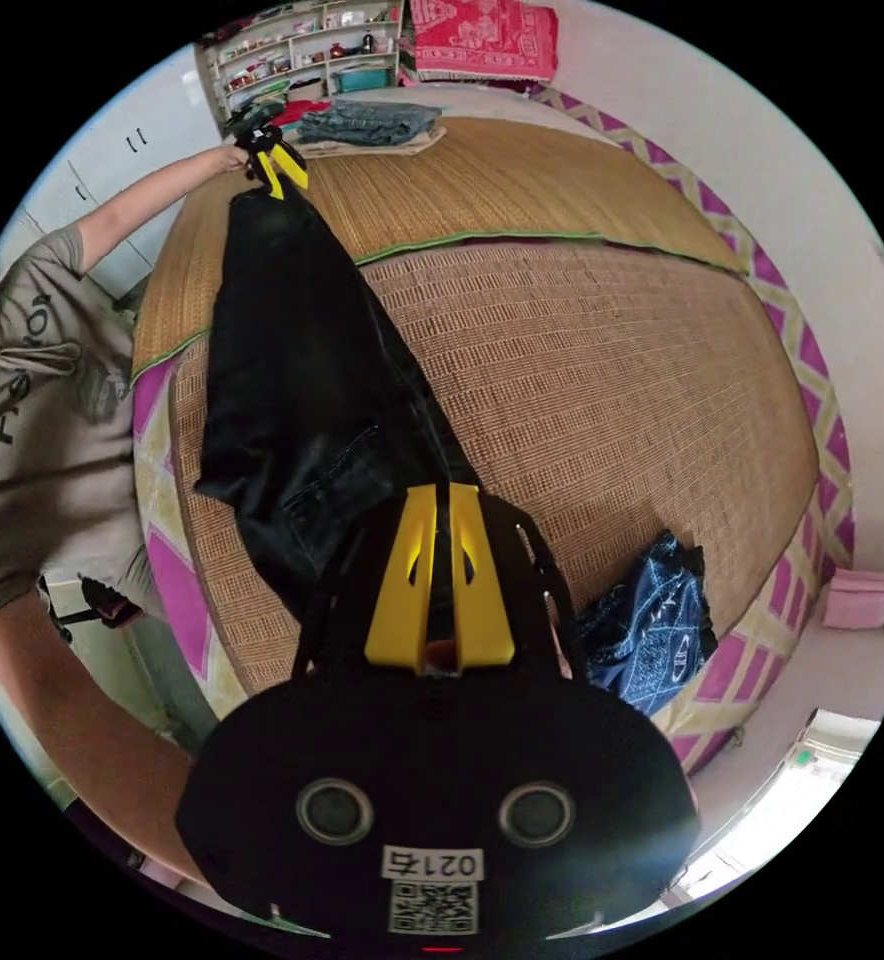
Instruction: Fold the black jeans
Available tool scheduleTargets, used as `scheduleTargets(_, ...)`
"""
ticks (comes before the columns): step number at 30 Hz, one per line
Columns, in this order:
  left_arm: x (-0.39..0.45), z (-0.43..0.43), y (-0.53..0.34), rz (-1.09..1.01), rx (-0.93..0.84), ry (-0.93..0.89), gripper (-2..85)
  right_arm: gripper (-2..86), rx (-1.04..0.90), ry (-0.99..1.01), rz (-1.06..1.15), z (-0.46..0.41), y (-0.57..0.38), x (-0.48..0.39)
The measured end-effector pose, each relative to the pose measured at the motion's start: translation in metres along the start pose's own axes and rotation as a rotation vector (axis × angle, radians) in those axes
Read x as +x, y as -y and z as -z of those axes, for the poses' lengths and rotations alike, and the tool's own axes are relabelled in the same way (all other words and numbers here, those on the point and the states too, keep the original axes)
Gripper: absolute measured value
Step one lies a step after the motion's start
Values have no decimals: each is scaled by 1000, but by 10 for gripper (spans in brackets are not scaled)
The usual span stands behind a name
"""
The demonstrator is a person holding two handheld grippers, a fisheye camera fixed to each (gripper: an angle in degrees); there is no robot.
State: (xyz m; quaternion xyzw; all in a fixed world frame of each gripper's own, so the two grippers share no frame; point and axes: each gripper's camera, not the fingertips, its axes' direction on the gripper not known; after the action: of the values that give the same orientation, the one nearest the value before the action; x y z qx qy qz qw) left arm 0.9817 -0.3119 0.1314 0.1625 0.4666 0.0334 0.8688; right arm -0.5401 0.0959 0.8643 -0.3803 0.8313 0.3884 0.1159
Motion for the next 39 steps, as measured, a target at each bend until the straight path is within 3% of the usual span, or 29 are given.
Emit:
scheduleTargets(8, 19, -7, -9, -77, -51, 20, 133, 6, 137, -101, 50, 57, -86, -88)
scheduleTargets(10, 21, -11, -8, -92, -77, 20, 109, 6, 146, -117, 44, 62, -101, -101)
scheduleTargets(12, 30, -12, -11, -136, -109, 60, 23, 6, 143, -132, 28, 62, -118, -112)
scheduleTargets(15, 56, 11, -28, -185, -74, 133, 1, 7, 132, -138, 9, 58, -138, -123)
scheduleTargets(20, 156, 96, -105, -263, 97, 221, -7, 6, 152, -149, -2, 54, -186, -153)
scheduleTargets(24, 243, 116, -166, -283, 134, 245, -7, 6, 234, -82, -19, 37, -249, -199)
scheduleTargets(29, 308, 62, -252, -117, 201, 159, -4, 6, 291, 38, -100, -15, -319, -246)
scheduleTargets(33, 295, 12, -299, 66, 284, 23, 3, 8, 231, 194, -216, -87, -366, -260)
scheduleTargets(37, 266, -5, -343, 221, 506, -140, 11, 9, 142, 289, -301, -155, -384, -269)
scheduleTargets(39, 257, -7, -352, 246, 546, -183, 15, 10, 227, 290, -373, -163, -402, -272)
